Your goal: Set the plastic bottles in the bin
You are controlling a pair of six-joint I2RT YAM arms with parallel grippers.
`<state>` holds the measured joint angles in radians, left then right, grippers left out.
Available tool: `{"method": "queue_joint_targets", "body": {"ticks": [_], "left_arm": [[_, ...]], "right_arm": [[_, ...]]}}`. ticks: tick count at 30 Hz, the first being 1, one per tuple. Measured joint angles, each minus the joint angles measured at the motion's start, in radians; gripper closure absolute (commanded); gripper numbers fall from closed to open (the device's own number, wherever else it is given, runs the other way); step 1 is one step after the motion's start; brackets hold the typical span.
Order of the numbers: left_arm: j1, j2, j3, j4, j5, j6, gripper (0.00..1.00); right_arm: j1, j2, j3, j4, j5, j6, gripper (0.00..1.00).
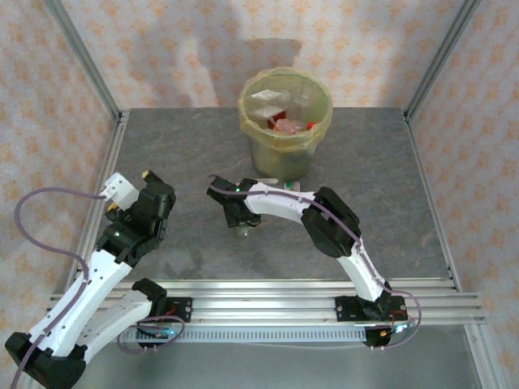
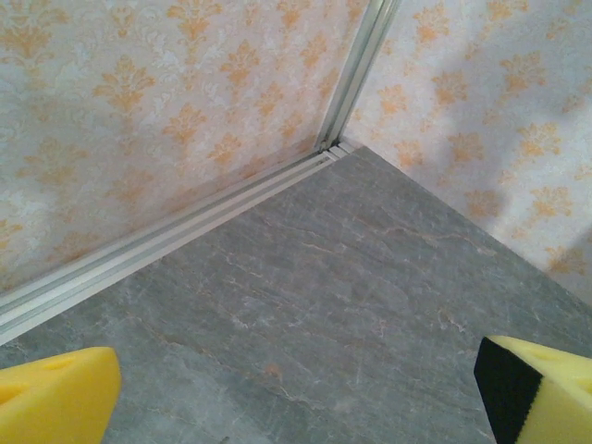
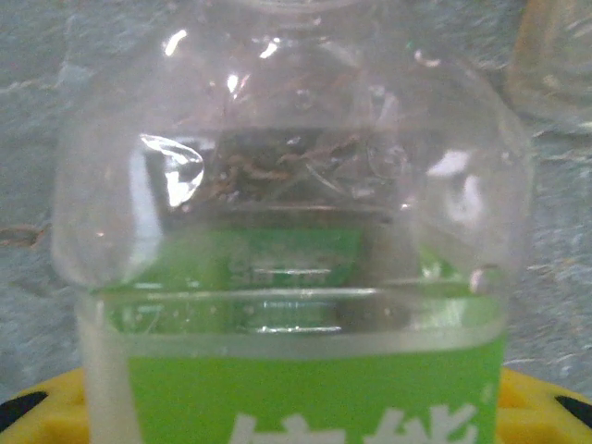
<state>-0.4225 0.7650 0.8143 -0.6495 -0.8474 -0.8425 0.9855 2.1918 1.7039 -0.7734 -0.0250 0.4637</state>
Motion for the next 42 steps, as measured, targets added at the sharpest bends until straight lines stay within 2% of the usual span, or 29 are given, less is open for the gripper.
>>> {"method": "queue_joint_targets", "body": {"ticks": [7,16,27,42], "left_arm": [[0.000,0.017,0.000,-0.051,-0.025,-0.032,0.00],[0.000,0.025,0.000,-0.070,-0.030,-0.065,0.00],[0.000,0.043,0.000,-0.088,-0.032,-0.102,0.00],[0.005,0.043,0.000,-0.104,-0.032,-0.126,0.00]], "right_arm": [[0.013,-0.068,-0.023,0.029,-0.048,0.011,0.61],[0.013,-0.263,-0.035,0.061,-0.041,0.002,0.63],[0.013,-0.452,-0.035,0.084,-0.004,-0.038,0.63],[-0.005,-0.633,-0.058,0.119,0.117,-0.089,0.64]]}}
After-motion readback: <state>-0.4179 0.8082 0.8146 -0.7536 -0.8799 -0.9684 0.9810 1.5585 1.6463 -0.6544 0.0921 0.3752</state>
